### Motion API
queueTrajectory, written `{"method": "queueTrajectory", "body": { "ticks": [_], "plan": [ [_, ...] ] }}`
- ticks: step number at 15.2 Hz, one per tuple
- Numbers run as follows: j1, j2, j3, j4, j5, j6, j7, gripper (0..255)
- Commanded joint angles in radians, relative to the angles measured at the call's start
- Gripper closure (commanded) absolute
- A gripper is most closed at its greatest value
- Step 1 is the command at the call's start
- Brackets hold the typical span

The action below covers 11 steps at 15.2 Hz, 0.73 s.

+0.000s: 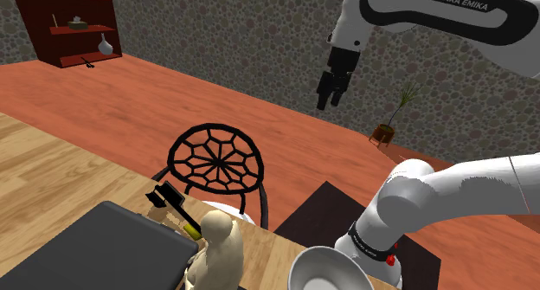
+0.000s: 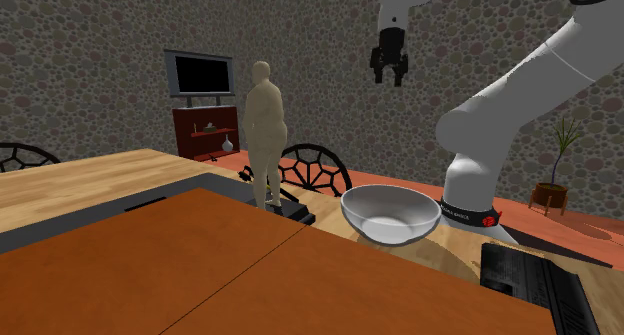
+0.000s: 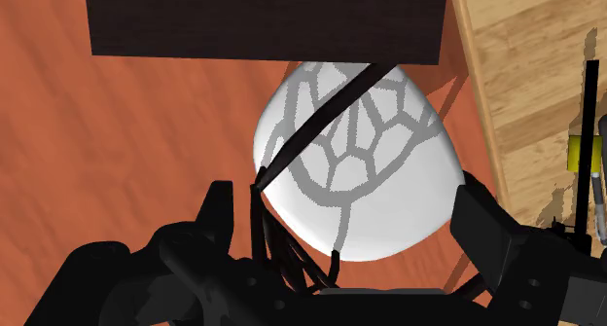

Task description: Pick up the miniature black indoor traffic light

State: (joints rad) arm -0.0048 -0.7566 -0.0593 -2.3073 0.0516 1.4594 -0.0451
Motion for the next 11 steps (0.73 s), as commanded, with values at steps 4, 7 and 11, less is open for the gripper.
{"method": "queueTrajectory", "body": {
  "ticks": [4,7,11],
  "plan": [
    [0.017,0.002,0.069,-0.049,0.037,0.070,0.075,0],
    [0.036,0.019,0.140,-0.085,0.072,0.144,0.148,0],
    [0.059,0.066,0.235,-0.114,0.111,0.246,0.247,0]
  ]
}}
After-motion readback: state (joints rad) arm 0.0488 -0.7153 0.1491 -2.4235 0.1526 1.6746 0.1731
